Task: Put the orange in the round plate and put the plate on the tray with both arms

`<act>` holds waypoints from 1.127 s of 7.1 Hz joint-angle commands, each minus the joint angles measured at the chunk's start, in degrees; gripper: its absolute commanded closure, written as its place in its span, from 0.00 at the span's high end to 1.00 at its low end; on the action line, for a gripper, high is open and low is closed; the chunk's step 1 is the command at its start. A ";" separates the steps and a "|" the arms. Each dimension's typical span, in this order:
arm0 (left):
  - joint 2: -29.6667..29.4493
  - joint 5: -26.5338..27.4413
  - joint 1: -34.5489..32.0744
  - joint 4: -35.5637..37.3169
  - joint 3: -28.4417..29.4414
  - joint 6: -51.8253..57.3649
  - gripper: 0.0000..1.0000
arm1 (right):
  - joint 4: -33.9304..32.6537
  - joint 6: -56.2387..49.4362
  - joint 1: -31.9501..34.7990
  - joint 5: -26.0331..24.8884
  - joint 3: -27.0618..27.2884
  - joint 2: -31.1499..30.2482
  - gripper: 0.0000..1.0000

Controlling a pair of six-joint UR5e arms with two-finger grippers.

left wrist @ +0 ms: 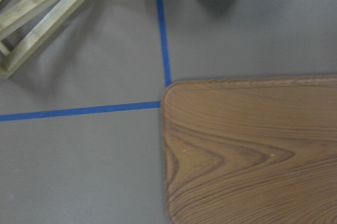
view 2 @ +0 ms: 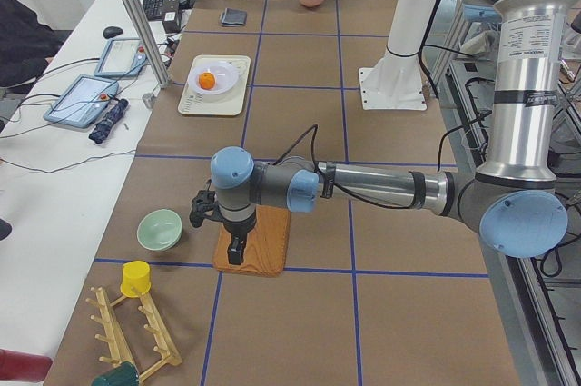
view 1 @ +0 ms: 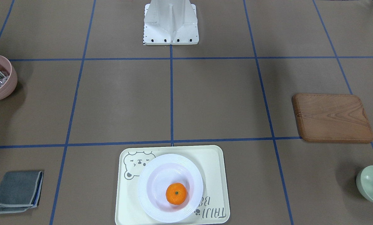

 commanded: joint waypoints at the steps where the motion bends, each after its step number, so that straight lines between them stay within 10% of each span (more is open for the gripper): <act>1: 0.11 -0.05 -1.15 0.07 2.72 1.11 0.98 | -0.08 -1.75 3.49 0.25 -2.55 0.05 1.00; 8: -0.68 -0.14 -2.38 0.34 2.64 0.32 0.98 | -0.09 -1.22 3.77 2.45 -4.49 -0.48 1.00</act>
